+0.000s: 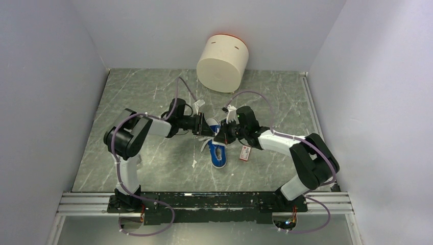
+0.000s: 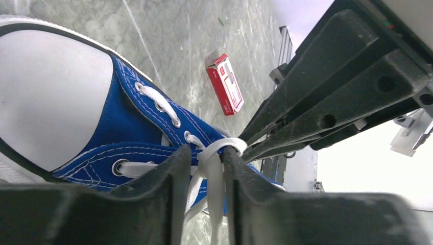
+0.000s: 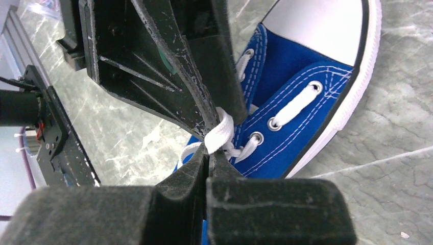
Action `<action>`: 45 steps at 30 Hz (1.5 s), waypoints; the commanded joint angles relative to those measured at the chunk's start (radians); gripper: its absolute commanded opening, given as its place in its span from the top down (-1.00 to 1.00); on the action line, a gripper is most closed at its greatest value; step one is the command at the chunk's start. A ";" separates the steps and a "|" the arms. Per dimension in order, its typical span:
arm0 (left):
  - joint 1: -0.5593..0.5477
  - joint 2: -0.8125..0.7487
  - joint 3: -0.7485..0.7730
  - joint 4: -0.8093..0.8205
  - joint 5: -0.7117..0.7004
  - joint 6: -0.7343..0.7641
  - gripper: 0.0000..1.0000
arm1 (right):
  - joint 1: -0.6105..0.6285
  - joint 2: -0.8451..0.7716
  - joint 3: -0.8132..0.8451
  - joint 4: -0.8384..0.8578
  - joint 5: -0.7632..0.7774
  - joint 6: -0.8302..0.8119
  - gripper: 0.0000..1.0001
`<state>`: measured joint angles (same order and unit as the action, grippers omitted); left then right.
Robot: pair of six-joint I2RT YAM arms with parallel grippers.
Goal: Tie the shoes
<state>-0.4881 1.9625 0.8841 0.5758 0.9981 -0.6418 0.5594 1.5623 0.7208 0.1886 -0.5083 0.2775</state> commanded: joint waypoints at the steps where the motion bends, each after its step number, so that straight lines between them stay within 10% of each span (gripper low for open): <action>1: -0.006 -0.054 0.031 -0.113 0.062 0.125 0.18 | -0.002 -0.045 -0.021 0.045 0.039 -0.032 1.00; 6: 0.003 -0.049 0.049 -0.202 0.094 0.219 -0.39 | -0.012 -0.029 -0.010 0.065 -0.005 -0.027 1.00; 23: 0.003 0.016 0.006 -0.044 0.212 0.157 -0.30 | -0.024 -0.011 -0.015 0.095 -0.030 -0.010 1.00; 32: 0.014 0.054 -0.074 0.291 0.216 -0.060 0.16 | -0.029 0.012 -0.002 0.070 -0.022 -0.013 1.00; 37: 0.013 0.100 -0.117 0.564 0.210 -0.242 -0.33 | -0.043 0.015 0.000 0.054 -0.020 -0.020 1.00; 45: 0.001 0.145 -0.123 0.655 0.177 -0.300 -0.35 | -0.057 0.029 0.019 0.056 -0.081 -0.040 1.00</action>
<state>-0.4686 2.0907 0.7692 1.1435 1.1645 -0.9218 0.5064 1.5757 0.7090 0.2195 -0.5583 0.2638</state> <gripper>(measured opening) 0.677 0.013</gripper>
